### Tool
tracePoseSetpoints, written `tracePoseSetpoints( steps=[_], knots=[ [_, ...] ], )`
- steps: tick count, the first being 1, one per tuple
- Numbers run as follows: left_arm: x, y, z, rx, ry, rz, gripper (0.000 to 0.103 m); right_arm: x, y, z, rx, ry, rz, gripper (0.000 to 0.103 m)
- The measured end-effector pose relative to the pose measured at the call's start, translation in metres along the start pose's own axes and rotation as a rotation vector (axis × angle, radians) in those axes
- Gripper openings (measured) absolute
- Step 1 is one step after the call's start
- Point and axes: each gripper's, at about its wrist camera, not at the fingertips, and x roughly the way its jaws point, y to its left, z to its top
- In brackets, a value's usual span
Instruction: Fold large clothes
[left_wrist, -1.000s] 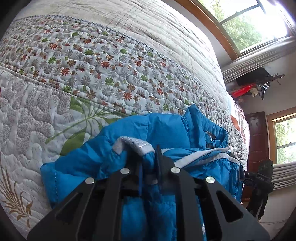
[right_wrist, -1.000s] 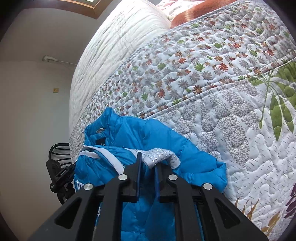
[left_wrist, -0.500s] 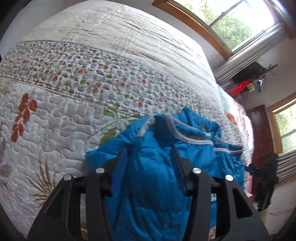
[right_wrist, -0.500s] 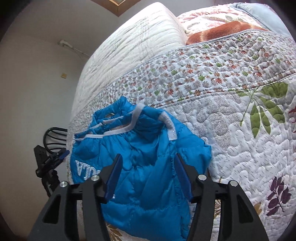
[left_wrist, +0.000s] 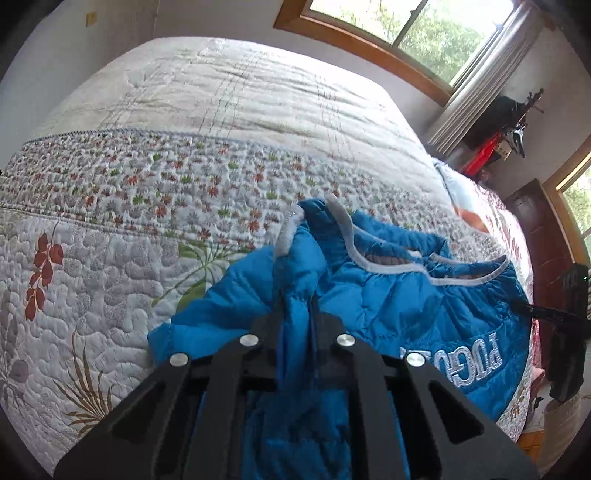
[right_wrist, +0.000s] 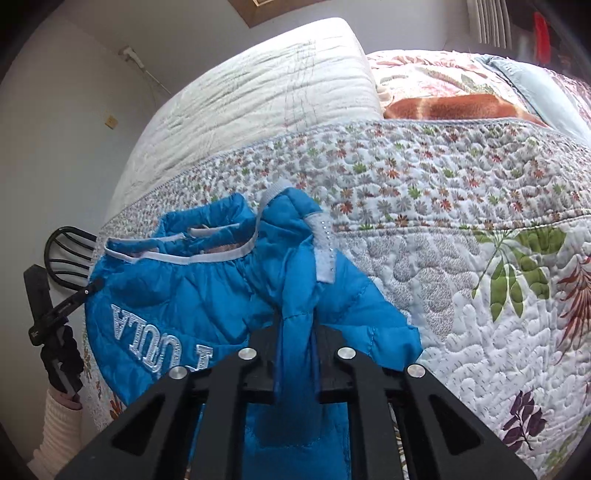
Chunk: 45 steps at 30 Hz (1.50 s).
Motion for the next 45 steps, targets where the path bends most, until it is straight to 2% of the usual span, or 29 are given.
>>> tracePoseSetpoints(
  steps=[3,6,8,12,17,19,21,23,26,31,34,36,37,39,45],
  knots=[
    [-0.002,0.003,0.012,-0.038,-0.042,0.01,0.008,-0.004,-0.006,0.01,0.04,-0.026,0.024,0.011],
    [0.025,0.009,0.015,-0.041,0.0,0.088,0.008,0.016,-0.02,0.018,0.112,0.002,0.015,0.011],
    [0.053,0.02,0.01,-0.053,0.067,0.127,0.009,0.037,-0.028,0.018,0.144,0.037,-0.012,0.011],
    [0.074,0.036,0.004,-0.109,0.118,0.094,0.013,0.063,-0.043,0.008,0.205,0.064,0.003,0.014],
    [0.077,0.043,0.012,-0.173,0.179,0.078,0.018,0.066,-0.046,0.005,0.239,0.072,0.001,0.018],
    [0.066,0.047,0.015,-0.22,0.185,0.063,0.021,0.056,-0.043,0.004,0.227,0.058,-0.012,0.031],
    [0.046,0.05,0.012,-0.246,0.178,0.008,0.027,0.038,-0.037,-0.002,0.173,0.037,-0.042,0.041],
    [0.023,0.05,0.003,-0.229,0.163,-0.016,0.032,0.019,-0.03,-0.013,0.116,0.022,-0.059,0.041],
    [-0.003,0.045,-0.02,-0.161,0.151,0.011,0.038,-0.002,-0.025,-0.037,0.073,0.022,-0.034,0.041],
    [-0.023,0.04,-0.068,-0.121,0.154,0.024,0.037,-0.008,-0.012,-0.077,0.025,0.047,-0.016,0.039],
    [-0.022,0.034,-0.084,-0.081,0.124,0.087,0.035,-0.008,-0.012,-0.091,0.023,0.038,-0.052,0.028],
    [-0.014,0.031,-0.089,-0.05,0.132,0.142,0.035,-0.002,-0.016,-0.09,0.044,0.051,-0.112,0.025],
    [-0.01,0.032,-0.092,-0.036,0.134,0.159,0.035,0.006,-0.021,-0.091,0.072,0.068,-0.131,0.025],
    [0.002,0.031,-0.098,-0.018,0.138,0.179,0.036,0.025,-0.03,-0.093,0.107,0.096,-0.114,0.029],
    [0.006,0.035,-0.098,-0.026,0.14,0.176,0.037,0.038,-0.029,-0.096,0.101,0.081,-0.155,0.031]
  ],
)
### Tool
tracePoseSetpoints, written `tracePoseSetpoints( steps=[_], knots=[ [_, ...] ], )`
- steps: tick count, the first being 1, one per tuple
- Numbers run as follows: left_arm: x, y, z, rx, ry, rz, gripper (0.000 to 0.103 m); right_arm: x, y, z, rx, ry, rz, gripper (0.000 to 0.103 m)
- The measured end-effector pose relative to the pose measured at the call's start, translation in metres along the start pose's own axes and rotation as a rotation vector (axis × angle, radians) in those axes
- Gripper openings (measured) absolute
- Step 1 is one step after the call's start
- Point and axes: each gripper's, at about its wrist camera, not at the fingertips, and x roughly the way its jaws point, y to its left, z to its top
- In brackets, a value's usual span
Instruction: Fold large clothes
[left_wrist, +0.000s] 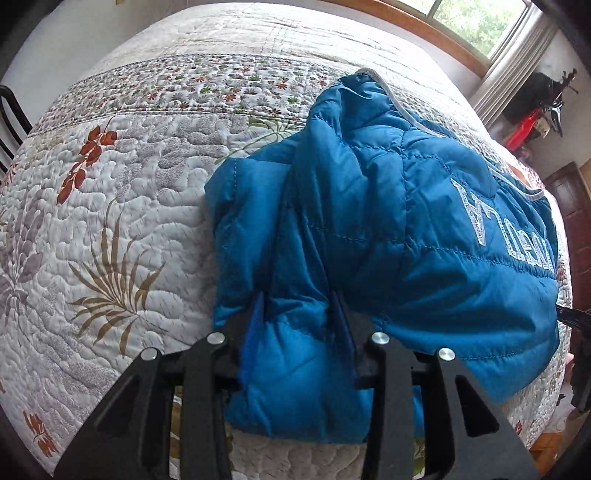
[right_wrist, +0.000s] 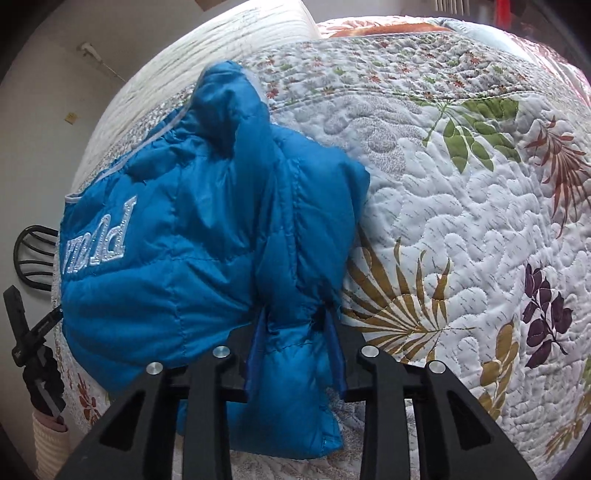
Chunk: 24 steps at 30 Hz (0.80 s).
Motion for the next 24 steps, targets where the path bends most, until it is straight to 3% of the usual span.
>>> tracePoseSetpoints(
  steps=[3,6,8,9,12,14,17,20,24],
  knots=[
    [-0.016,0.005,0.004,-0.053,0.002,0.005,0.036,-0.018,0.012,-0.004,-0.007,-0.049,-0.074,0.031],
    [-0.055,-0.004,0.0,-0.067,-0.115,0.102,0.033,-0.057,0.038,-0.022,-0.06,-0.174,-0.202,0.031],
    [-0.076,-0.029,-0.006,-0.015,-0.183,0.131,0.033,-0.075,0.06,-0.031,-0.095,-0.226,-0.158,0.031],
    [-0.083,-0.046,-0.009,0.011,-0.2,0.098,0.033,-0.079,0.074,-0.034,-0.119,-0.235,-0.12,0.031],
    [-0.085,-0.096,-0.019,0.072,-0.175,-0.036,0.033,-0.071,0.119,-0.041,-0.201,-0.205,-0.048,0.029],
    [-0.074,-0.125,-0.022,0.108,-0.15,-0.088,0.034,-0.054,0.147,-0.045,-0.249,-0.168,-0.024,0.027],
    [-0.047,-0.149,-0.029,0.132,-0.111,-0.077,0.032,-0.027,0.165,-0.047,-0.255,-0.128,-0.029,0.022],
    [-0.017,-0.148,-0.037,0.126,-0.05,-0.054,0.027,-0.007,0.17,-0.05,-0.258,-0.103,-0.059,0.022],
    [0.008,-0.138,-0.047,0.123,-0.018,-0.075,0.027,0.016,0.165,-0.052,-0.267,-0.068,-0.082,0.02]
  ],
)
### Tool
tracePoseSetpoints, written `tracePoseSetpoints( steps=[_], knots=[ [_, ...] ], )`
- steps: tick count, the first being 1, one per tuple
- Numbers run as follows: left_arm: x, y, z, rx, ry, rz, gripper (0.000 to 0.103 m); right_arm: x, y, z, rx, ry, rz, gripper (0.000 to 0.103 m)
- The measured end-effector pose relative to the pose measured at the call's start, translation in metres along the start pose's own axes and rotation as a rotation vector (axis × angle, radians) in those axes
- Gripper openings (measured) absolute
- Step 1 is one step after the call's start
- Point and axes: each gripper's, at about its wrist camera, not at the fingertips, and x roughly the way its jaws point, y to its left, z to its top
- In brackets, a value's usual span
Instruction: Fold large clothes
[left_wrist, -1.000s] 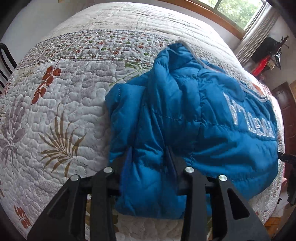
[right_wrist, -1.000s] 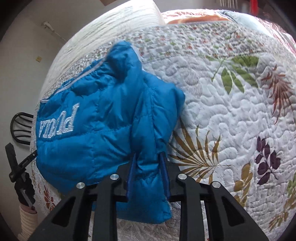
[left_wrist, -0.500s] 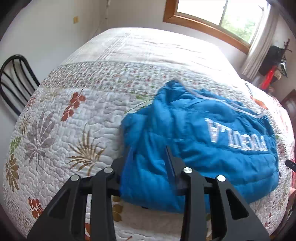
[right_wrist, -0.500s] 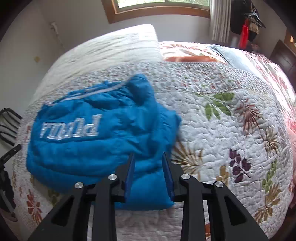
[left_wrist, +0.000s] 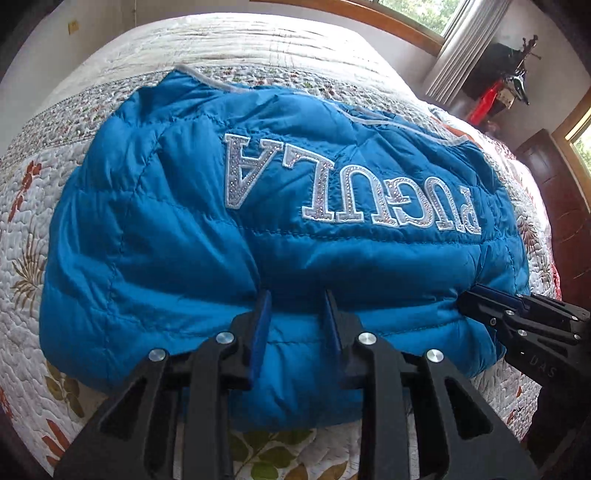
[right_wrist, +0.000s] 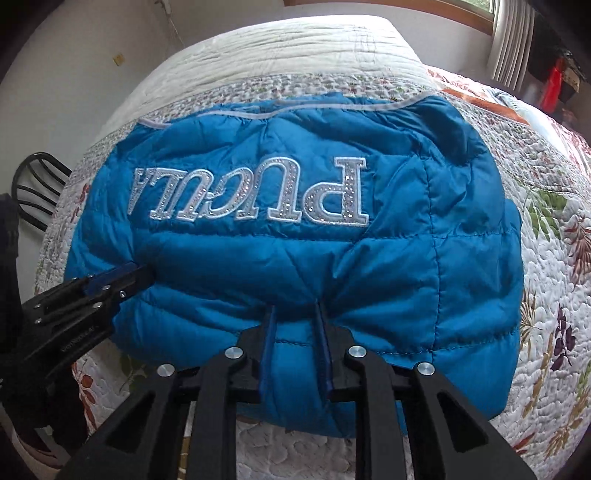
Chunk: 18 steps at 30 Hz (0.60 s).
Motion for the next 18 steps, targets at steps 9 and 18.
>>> tracePoseSetpoints(
  steps=[9,18],
  knots=[
    [0.014,0.0,-0.012,0.034,-0.009,0.018,0.028,0.026,0.007,-0.007,-0.005,-0.008,-0.071,0.02],
    [0.01,0.004,-0.008,-0.002,0.011,-0.003,0.027,0.026,-0.007,0.0,0.015,0.014,0.022,0.019]
  ],
)
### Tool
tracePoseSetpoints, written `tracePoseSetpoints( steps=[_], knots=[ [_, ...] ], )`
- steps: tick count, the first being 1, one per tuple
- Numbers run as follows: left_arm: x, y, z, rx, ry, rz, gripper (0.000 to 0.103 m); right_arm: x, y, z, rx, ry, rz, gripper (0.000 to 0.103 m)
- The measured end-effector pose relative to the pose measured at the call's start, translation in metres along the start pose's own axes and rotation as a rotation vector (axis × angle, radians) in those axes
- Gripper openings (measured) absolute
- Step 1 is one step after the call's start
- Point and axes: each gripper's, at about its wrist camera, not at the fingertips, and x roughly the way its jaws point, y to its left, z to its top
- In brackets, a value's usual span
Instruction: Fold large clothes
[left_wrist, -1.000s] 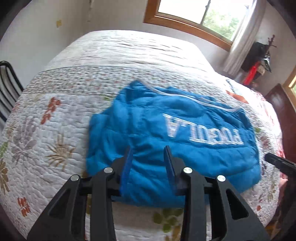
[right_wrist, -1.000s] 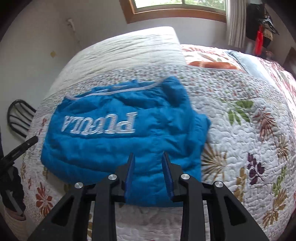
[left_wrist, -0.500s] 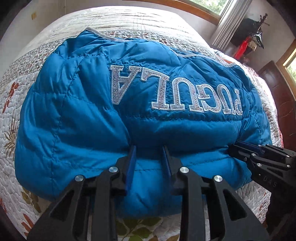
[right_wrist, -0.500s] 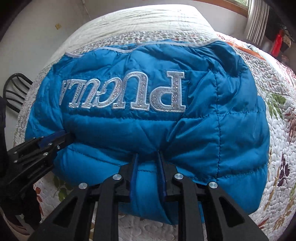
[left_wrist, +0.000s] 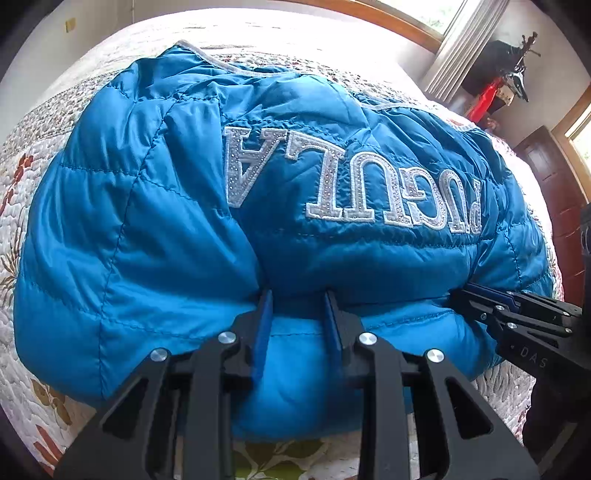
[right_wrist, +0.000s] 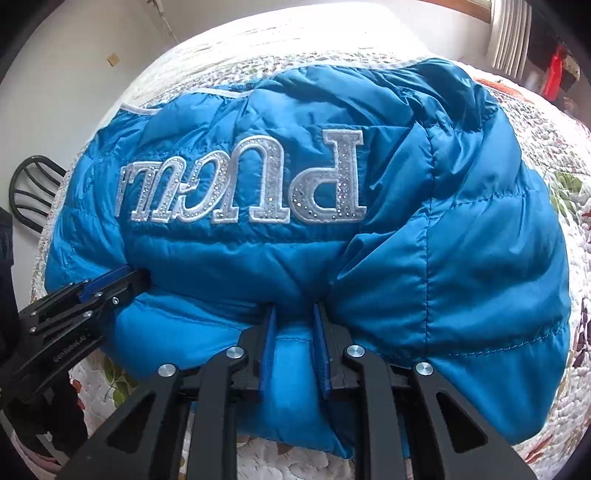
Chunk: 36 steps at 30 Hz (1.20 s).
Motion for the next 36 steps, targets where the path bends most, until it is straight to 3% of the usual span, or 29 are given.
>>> tracePoseSetpoints(
  steps=[3,5,6,7,8,9,11,13,18,25,32,36],
  knots=[
    [-0.018,0.003,0.011,0.011,0.011,0.028,0.023,-0.016,-0.008,0.004,-0.007,0.002,0.047,0.022],
    [-0.047,0.012,0.013,0.001,-0.051,0.026,0.023,-0.047,-0.023,0.0,0.043,-0.065,0.116,0.035],
    [-0.064,0.023,0.015,-0.019,-0.081,0.006,0.031,-0.066,-0.035,-0.002,0.068,-0.115,0.138,0.042],
    [-0.077,0.036,0.017,-0.044,-0.102,-0.01,0.04,-0.082,-0.048,-0.004,0.097,-0.155,0.142,0.058],
    [-0.089,0.051,0.02,-0.076,-0.123,-0.012,0.061,-0.096,-0.063,-0.004,0.13,-0.187,0.137,0.071],
    [-0.097,0.067,0.022,-0.108,-0.143,-0.002,0.068,-0.106,-0.079,-0.004,0.159,-0.206,0.136,0.074],
    [-0.105,0.104,0.025,-0.172,-0.164,0.036,0.067,-0.113,-0.109,-0.002,0.214,-0.207,0.128,0.075],
    [-0.102,0.139,0.028,-0.24,-0.132,0.043,0.067,-0.109,-0.135,0.005,0.272,-0.18,0.125,0.076],
    [-0.074,0.195,0.031,-0.36,-0.057,-0.067,0.067,-0.078,-0.18,0.007,0.365,-0.097,0.23,0.076],
    [-0.043,0.2,0.036,-0.379,-0.027,-0.235,0.068,-0.039,-0.187,0.019,0.436,-0.036,0.328,0.078],
    [-0.015,0.195,0.056,-0.363,0.009,-0.319,0.072,-0.015,-0.187,0.024,0.449,0.005,0.382,0.081],
    [0.005,0.181,0.068,-0.325,0.046,-0.311,0.077,0.001,-0.195,0.026,0.493,0.017,0.44,0.082]
  ],
)
